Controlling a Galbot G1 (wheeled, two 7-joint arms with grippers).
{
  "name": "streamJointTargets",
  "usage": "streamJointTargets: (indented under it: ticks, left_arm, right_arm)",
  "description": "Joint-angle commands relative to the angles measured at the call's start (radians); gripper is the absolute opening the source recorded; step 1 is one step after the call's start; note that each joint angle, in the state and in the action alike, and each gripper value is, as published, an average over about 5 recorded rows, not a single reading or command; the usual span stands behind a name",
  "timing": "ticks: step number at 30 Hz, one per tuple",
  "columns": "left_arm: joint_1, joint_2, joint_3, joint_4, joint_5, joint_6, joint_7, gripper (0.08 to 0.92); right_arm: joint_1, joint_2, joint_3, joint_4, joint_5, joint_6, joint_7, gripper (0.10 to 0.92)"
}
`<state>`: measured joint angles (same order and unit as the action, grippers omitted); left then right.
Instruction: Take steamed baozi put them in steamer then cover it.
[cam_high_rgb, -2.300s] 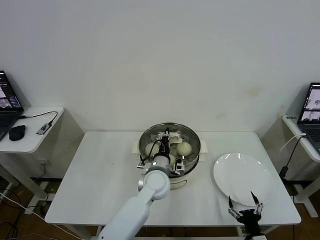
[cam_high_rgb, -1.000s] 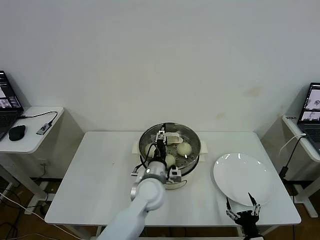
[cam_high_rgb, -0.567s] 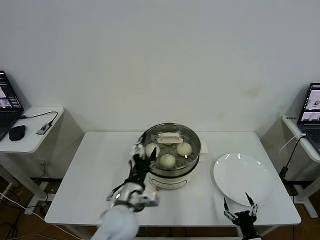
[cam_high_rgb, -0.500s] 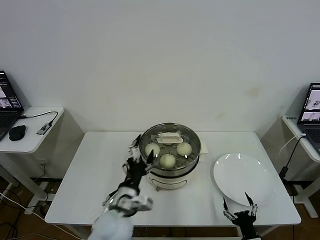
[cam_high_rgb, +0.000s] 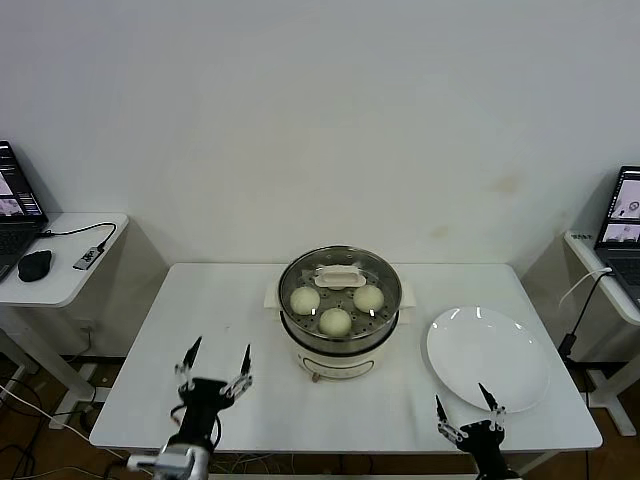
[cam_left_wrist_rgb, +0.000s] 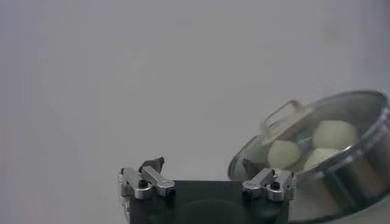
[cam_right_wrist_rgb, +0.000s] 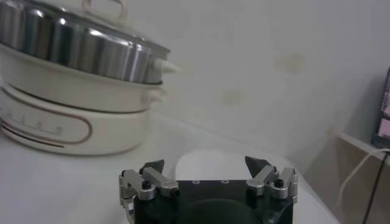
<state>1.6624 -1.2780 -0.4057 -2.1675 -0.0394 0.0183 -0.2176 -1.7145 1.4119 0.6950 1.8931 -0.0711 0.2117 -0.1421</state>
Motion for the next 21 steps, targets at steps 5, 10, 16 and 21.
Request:
streamJointTargets:
  ticks: [5,10,16,21]
  left_arm:
    - [0.208,-0.071,-0.108,0.100,-0.281,-0.122,0.068,0.823]
    - [0.213,-0.079,-0.114,0.128,-0.244,-0.128,0.086,0.823]
    - [0.209,-0.079,-0.126,0.151,-0.215,-0.134,0.110,0.823]
    - [0.207,-0.084,-0.120,0.170,-0.196,-0.136,0.131,0.823]
  right_arm:
    - [-0.044,-0.056,-0.056,0.030,0.120,0.014,-0.029,0.823]
    - [-0.057,-0.054,-0.067,0.034,0.126,0.010,-0.032,0.823]
    - [-0.069,-0.052,-0.077,0.039,0.120,-0.005,-0.039,0.823]
    - [-0.074,-0.052,-0.082,0.052,0.125,-0.022,-0.031,0.823]
